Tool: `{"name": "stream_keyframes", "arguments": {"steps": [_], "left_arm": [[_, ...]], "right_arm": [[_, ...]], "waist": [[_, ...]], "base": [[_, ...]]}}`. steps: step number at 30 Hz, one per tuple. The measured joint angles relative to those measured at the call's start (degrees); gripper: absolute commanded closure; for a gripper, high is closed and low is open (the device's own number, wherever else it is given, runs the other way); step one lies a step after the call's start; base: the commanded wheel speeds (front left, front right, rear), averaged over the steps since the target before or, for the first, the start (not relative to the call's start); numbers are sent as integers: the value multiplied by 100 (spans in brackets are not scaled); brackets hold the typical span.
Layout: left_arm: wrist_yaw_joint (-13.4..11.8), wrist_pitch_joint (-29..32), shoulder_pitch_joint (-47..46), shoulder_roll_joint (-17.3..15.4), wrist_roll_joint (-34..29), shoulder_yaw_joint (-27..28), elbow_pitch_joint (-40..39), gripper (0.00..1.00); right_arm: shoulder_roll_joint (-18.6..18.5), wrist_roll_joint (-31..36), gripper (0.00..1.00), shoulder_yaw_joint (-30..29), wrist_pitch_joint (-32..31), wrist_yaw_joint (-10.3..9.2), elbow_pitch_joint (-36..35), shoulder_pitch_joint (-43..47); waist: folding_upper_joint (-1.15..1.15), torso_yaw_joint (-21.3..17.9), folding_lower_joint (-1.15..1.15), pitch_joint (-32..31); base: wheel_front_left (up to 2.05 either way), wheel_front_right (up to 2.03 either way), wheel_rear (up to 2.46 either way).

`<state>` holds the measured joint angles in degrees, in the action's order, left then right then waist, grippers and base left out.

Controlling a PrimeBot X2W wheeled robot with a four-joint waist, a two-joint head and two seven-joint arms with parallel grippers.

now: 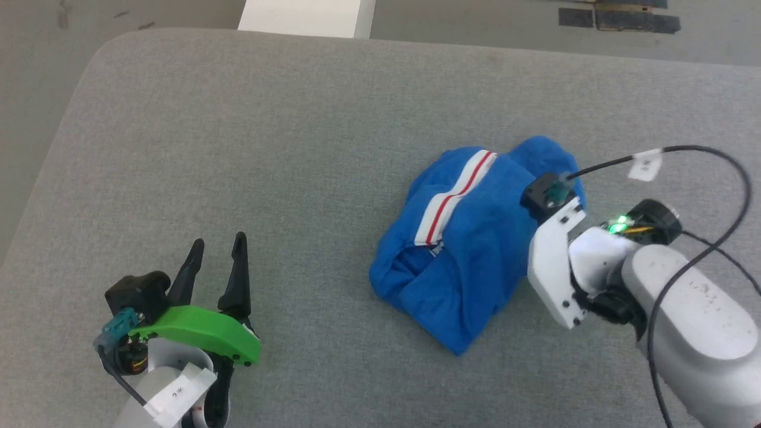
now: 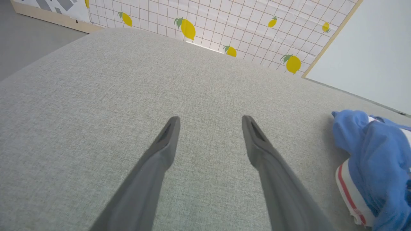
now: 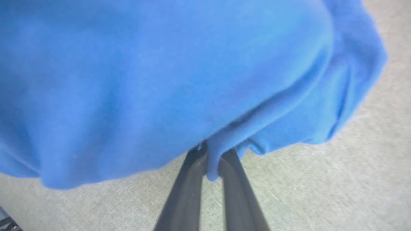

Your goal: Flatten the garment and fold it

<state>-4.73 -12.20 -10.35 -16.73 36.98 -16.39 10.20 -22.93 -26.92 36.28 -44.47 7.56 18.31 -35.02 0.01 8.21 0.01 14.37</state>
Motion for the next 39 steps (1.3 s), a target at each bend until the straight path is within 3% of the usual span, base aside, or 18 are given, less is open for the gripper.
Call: {"name": "stream_keyframes", "arguments": {"steps": [7, 13, 19, 23, 24, 25, 26, 31, 39], "left_arm": [[-5, -26, 76, -10, 43, 46, -1, 0], [-22, -33, 239, -15, 93, 57, -29, 0], [-44, -32, 289, -19, 130, 57, -91, 0], [-45, -23, 318, -19, 143, 42, -105, 0], [-45, -23, 326, -18, 144, 40, -107, 0], [-45, -22, 331, -18, 145, 33, -107, 0], [-45, -20, 332, -18, 147, 29, -107, 0], [-46, 3, 337, -18, 170, 9, -100, 0], [-64, 10, 399, -22, 193, -13, -90, 0]], "right_arm": [[-8, 97, 100, -1144, 881, 0, -249, 190], [219, 382, 100, -2430, 1078, 0, -501, 1373], [756, 478, 100, -2936, 991, 0, -639, 2695], [1033, 481, 100, -3050, 1021, 0, -720, 3002], [1069, 486, 89, -3107, 1112, 0, -762, 3017], [1091, 497, 50, -3156, 1218, 0, -817, 3017], [1109, 512, 0, -3214, 1339, 0, -884, 3017], [1259, 580, 0, -3810, 2248, 0, -1288, 3006], [1692, 1260, 0, -4826, 3597, 0, -1573, 3018]], "waist": [[0, -174, 0, -266], [0, -374, 0, -561], [0, -550, -1, -717], [0, -607, -1, -735], [0, -612, -1, -734], [0, -617, -1, -734], [0, -622, -1, -736], [0, -631, -1, -792], [0, -640, -1, -937]], "base": [[0, 0, 0], [0, 0, 0], [0, 0, 0], [0, 0, 0], [0, 0, 0], [0, 0, 0], [0, 0, 0], [0, 0, 0], [0, 0, 0]]}}
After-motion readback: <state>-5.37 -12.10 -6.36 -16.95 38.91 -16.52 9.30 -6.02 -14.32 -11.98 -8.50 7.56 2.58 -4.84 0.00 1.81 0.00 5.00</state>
